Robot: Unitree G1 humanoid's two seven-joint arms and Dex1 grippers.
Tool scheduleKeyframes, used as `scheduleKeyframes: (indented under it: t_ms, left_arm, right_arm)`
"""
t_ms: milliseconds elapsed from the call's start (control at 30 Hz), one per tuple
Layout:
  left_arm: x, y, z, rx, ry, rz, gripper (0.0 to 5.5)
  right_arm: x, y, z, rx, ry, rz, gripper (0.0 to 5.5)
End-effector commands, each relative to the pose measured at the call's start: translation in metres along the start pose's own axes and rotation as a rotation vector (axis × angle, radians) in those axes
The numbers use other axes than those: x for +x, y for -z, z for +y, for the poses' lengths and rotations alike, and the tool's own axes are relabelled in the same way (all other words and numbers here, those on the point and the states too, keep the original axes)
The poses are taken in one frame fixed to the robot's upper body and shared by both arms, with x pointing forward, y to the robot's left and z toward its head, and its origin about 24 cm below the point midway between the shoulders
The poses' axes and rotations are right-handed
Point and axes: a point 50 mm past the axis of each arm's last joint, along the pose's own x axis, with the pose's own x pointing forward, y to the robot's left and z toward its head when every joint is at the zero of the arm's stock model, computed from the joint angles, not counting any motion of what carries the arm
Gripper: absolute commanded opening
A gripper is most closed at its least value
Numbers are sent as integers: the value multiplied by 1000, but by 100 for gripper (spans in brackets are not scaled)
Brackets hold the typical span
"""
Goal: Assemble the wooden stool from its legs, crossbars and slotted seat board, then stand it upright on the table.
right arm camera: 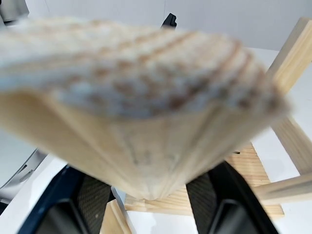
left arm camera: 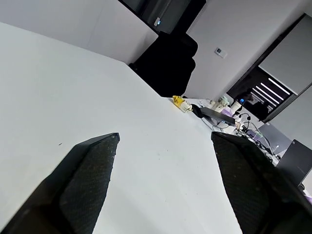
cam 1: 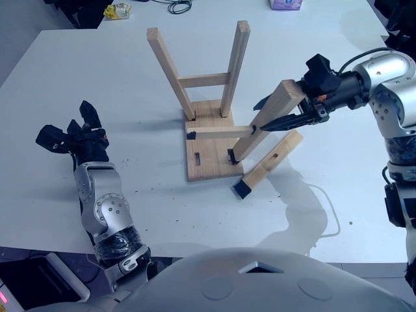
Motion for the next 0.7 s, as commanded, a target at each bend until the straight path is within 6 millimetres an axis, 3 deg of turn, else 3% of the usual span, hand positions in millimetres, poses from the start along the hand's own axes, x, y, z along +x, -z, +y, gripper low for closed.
scheduleKeyframes:
  t_ms: [33,333,700]
  left_arm:
    - [-1,5,-1,-4,-9,6,350]
    - [-10,10,1,-11,-25,22,350]
    - [-16,16,5,-20,-49,25,350]
  right_arm:
    - [-2,-4,-6,-28,26,11,205]
    - [-3,-2,-18,-13,94,-6,205]
    - [-2,-5,-11,28,59,-40,205]
